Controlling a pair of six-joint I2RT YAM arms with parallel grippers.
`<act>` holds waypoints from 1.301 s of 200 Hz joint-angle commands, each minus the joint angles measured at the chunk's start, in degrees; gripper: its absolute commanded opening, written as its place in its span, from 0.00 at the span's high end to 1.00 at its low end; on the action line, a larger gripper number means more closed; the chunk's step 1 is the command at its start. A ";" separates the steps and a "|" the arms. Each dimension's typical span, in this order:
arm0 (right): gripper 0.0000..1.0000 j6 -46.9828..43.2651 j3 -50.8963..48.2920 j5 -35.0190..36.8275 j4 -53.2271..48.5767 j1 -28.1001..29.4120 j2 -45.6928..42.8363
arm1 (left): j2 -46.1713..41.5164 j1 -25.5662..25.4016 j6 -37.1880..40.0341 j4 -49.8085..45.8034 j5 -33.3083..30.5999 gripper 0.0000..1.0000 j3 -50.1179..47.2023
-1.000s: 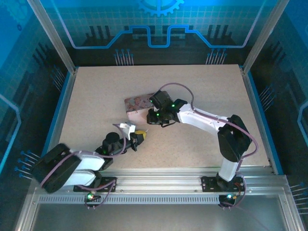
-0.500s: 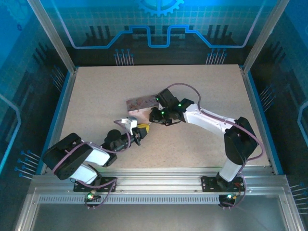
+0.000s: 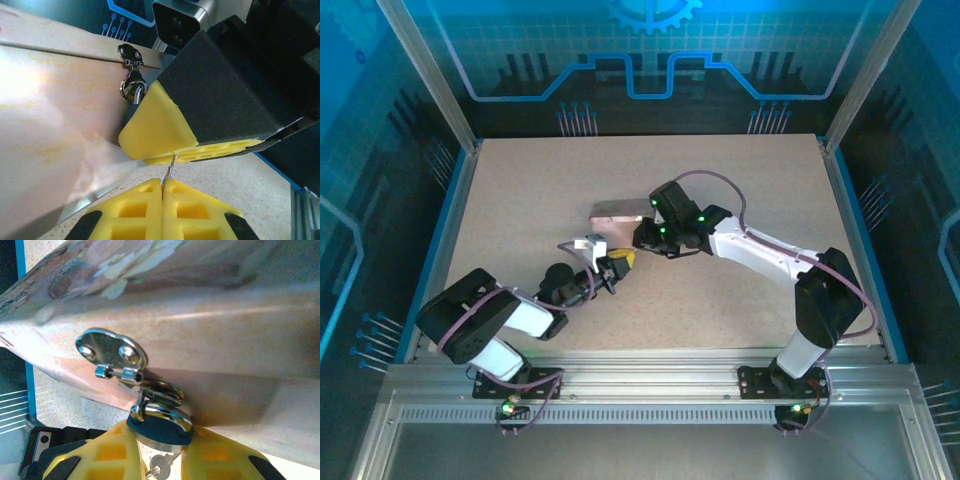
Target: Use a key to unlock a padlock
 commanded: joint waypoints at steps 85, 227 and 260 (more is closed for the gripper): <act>1.00 -0.01 -0.53 0.57 5.17 -1.05 -4.41 | 0.04 0.68 -2.60 -0.49 0.98 1.00 -2.08; 0.95 -1.03 -4.45 4.54 6.21 -0.52 -6.25 | 2.46 3.51 -6.09 -0.57 1.44 1.00 -0.78; 0.94 -4.37 -7.97 12.68 8.34 1.80 -6.76 | 2.57 3.57 -5.64 -0.53 1.36 1.00 -2.37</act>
